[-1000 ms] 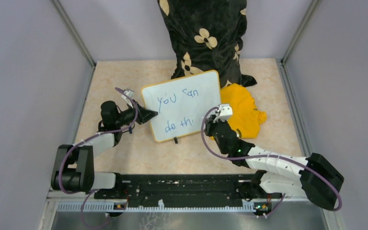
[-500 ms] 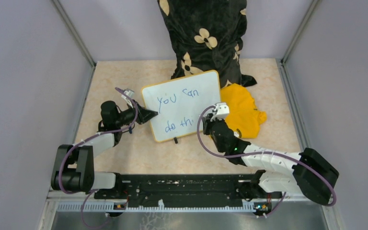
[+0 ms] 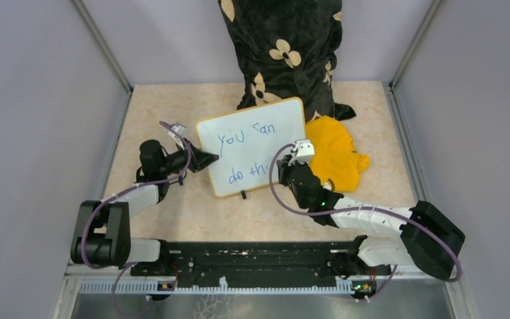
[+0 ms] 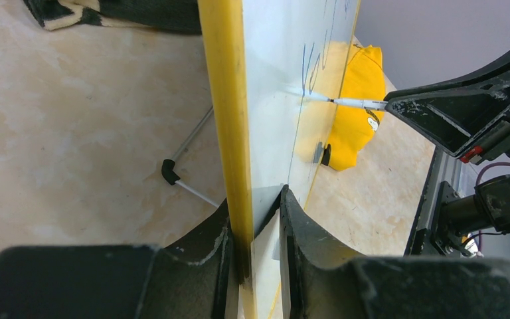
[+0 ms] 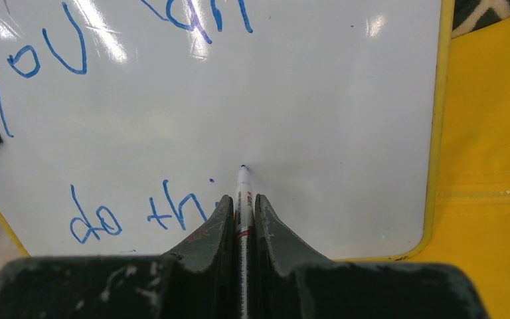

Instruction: Write a sentence on the whiteboard

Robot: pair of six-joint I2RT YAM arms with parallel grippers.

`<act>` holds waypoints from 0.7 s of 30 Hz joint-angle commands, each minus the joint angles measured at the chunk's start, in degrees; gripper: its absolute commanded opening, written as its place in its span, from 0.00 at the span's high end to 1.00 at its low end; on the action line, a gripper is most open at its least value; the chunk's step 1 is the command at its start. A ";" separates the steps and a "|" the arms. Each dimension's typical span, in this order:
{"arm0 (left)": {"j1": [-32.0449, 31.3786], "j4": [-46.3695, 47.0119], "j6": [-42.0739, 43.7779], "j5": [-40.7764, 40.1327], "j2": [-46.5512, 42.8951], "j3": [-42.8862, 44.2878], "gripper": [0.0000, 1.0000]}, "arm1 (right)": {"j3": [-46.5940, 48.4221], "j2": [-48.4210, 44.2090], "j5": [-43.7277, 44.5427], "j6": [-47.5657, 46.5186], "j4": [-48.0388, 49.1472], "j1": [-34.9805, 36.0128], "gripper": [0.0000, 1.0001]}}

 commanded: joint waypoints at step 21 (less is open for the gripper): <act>-0.21 -4.02 5.24 -5.92 1.17 0.50 1.00 | -1.22 -0.75 -3.85 1.28 -0.97 -0.37 1.00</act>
